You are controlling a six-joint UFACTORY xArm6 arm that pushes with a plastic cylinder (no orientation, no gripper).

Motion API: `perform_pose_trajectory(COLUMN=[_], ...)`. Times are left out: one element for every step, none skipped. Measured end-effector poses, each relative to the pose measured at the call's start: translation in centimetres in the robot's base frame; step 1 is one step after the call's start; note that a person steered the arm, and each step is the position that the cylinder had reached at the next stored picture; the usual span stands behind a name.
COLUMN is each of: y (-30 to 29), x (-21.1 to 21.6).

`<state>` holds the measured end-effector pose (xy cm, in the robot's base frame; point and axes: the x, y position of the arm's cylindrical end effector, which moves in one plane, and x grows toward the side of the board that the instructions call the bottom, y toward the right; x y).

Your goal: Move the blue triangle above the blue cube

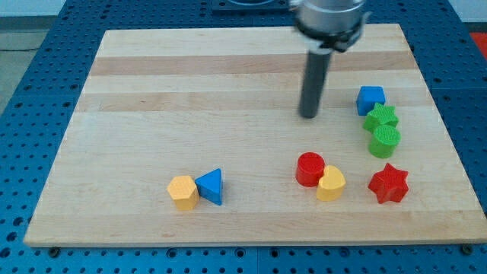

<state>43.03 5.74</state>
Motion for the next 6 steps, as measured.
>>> perform_pose_trajectory(y=[-9.5,-19.5,-26.8,-23.0,-14.8,-10.9], x=[5.5,11.2,16.4,18.4,18.7,16.8])
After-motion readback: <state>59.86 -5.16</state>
